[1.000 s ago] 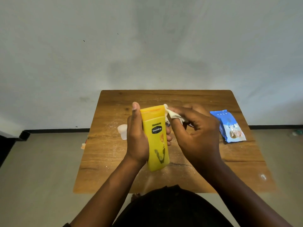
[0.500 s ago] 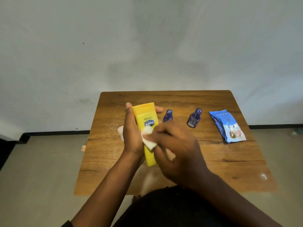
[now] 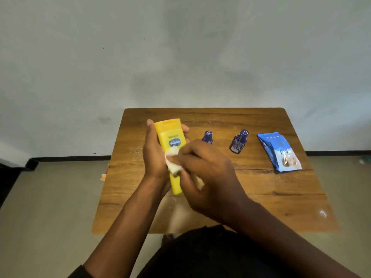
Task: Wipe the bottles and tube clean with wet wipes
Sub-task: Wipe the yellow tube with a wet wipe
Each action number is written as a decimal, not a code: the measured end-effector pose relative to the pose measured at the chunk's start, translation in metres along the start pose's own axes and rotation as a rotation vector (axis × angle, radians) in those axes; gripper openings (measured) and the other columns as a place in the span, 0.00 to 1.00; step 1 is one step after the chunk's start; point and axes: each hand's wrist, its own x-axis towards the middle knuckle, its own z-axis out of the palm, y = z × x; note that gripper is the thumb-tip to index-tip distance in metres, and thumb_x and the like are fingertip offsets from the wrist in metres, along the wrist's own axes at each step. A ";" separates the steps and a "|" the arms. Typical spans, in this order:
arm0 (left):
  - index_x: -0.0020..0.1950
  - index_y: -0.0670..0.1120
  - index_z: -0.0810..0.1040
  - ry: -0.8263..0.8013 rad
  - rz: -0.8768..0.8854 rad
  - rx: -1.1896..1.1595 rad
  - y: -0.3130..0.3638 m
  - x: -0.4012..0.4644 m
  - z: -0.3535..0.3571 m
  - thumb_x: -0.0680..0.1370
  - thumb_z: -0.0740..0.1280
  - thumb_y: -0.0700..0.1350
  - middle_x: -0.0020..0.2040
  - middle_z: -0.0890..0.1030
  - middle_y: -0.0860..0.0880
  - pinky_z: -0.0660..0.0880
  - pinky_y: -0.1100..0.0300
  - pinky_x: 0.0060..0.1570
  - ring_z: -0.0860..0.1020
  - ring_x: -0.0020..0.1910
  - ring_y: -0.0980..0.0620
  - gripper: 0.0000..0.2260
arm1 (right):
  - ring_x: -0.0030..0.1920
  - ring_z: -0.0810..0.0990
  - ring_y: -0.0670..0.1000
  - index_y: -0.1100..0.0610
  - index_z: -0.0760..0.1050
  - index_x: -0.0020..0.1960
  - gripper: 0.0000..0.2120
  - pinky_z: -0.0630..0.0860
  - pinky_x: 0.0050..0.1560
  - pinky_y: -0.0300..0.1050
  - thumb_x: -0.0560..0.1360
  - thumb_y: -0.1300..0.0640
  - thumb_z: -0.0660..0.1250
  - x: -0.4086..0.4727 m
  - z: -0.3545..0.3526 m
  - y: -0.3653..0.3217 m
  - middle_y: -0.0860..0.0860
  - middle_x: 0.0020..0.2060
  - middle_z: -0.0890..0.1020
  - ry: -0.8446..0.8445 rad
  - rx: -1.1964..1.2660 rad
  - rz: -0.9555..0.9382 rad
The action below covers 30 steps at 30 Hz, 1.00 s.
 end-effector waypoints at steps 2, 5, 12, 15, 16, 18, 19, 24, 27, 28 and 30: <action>0.46 0.38 0.79 0.002 0.003 0.009 0.005 0.006 -0.010 0.85 0.44 0.63 0.32 0.77 0.40 0.75 0.60 0.30 0.76 0.29 0.46 0.35 | 0.52 0.79 0.49 0.58 0.85 0.59 0.13 0.75 0.48 0.44 0.75 0.61 0.70 -0.012 -0.001 0.001 0.52 0.51 0.82 -0.087 0.057 0.002; 0.47 0.40 0.79 0.011 -0.049 -0.036 0.009 0.008 -0.014 0.85 0.44 0.64 0.34 0.76 0.41 0.75 0.58 0.32 0.75 0.29 0.45 0.34 | 0.55 0.77 0.49 0.55 0.82 0.63 0.16 0.74 0.48 0.45 0.78 0.49 0.73 -0.018 -0.005 0.002 0.51 0.54 0.80 -0.182 0.033 -0.027; 0.52 0.43 0.77 -0.015 -0.088 -0.003 0.010 0.005 -0.009 0.84 0.48 0.67 0.39 0.79 0.42 0.79 0.56 0.37 0.79 0.35 0.46 0.31 | 0.52 0.81 0.52 0.59 0.82 0.59 0.15 0.79 0.46 0.49 0.75 0.54 0.76 -0.014 0.001 0.012 0.55 0.54 0.83 0.046 -0.131 -0.006; 0.62 0.45 0.75 -0.128 -0.069 0.060 0.018 0.003 -0.011 0.84 0.49 0.67 0.49 0.83 0.40 0.82 0.50 0.45 0.82 0.46 0.45 0.28 | 0.47 0.82 0.47 0.57 0.81 0.57 0.14 0.80 0.42 0.44 0.73 0.55 0.76 -0.012 -0.006 0.014 0.49 0.50 0.84 0.200 0.069 0.225; 0.67 0.45 0.74 -0.146 -0.045 0.063 0.019 0.002 -0.010 0.85 0.49 0.66 0.53 0.83 0.39 0.82 0.47 0.49 0.83 0.50 0.44 0.29 | 0.45 0.83 0.47 0.55 0.81 0.56 0.13 0.81 0.40 0.44 0.73 0.56 0.76 -0.009 -0.010 0.013 0.47 0.49 0.84 0.236 0.228 0.358; 0.75 0.45 0.71 -0.183 -0.003 0.037 0.018 -0.001 -0.005 0.86 0.47 0.64 0.59 0.83 0.37 0.81 0.43 0.55 0.83 0.56 0.41 0.30 | 0.42 0.84 0.48 0.54 0.81 0.53 0.11 0.82 0.38 0.46 0.72 0.57 0.76 -0.003 -0.015 0.010 0.50 0.45 0.85 0.263 0.648 0.636; 0.77 0.45 0.70 -0.208 -0.001 0.007 0.017 -0.003 -0.002 0.86 0.46 0.64 0.60 0.83 0.37 0.81 0.42 0.57 0.82 0.57 0.40 0.31 | 0.41 0.84 0.49 0.55 0.81 0.53 0.10 0.82 0.37 0.46 0.72 0.57 0.75 -0.001 -0.017 0.009 0.53 0.45 0.86 0.249 0.821 0.732; 0.78 0.46 0.68 -0.277 0.001 -0.165 0.007 -0.004 0.006 0.86 0.47 0.64 0.52 0.81 0.41 0.74 0.38 0.64 0.82 0.47 0.44 0.30 | 0.42 0.84 0.50 0.58 0.82 0.55 0.12 0.81 0.39 0.44 0.74 0.60 0.79 -0.003 -0.014 0.005 0.53 0.45 0.87 0.179 0.921 0.853; 0.76 0.47 0.71 -0.251 0.021 -0.187 0.006 0.001 0.000 0.86 0.48 0.64 0.47 0.78 0.42 0.73 0.36 0.65 0.80 0.42 0.45 0.29 | 0.45 0.86 0.48 0.53 0.82 0.52 0.12 0.83 0.44 0.43 0.72 0.64 0.79 -0.003 -0.016 0.007 0.51 0.46 0.87 0.370 0.748 0.843; 0.76 0.47 0.71 -0.236 0.018 -0.183 0.006 0.002 -0.002 0.86 0.49 0.64 0.47 0.78 0.42 0.71 0.34 0.66 0.79 0.43 0.45 0.29 | 0.46 0.86 0.47 0.52 0.82 0.52 0.12 0.83 0.45 0.42 0.73 0.64 0.79 -0.002 -0.018 0.008 0.51 0.47 0.87 0.427 0.707 0.799; 0.76 0.46 0.71 -0.205 -0.003 -0.171 0.005 0.002 -0.003 0.85 0.50 0.65 0.47 0.78 0.42 0.74 0.36 0.64 0.78 0.45 0.45 0.30 | 0.49 0.86 0.48 0.51 0.83 0.54 0.11 0.83 0.47 0.41 0.75 0.63 0.77 0.001 -0.021 0.010 0.50 0.48 0.87 0.453 0.599 0.677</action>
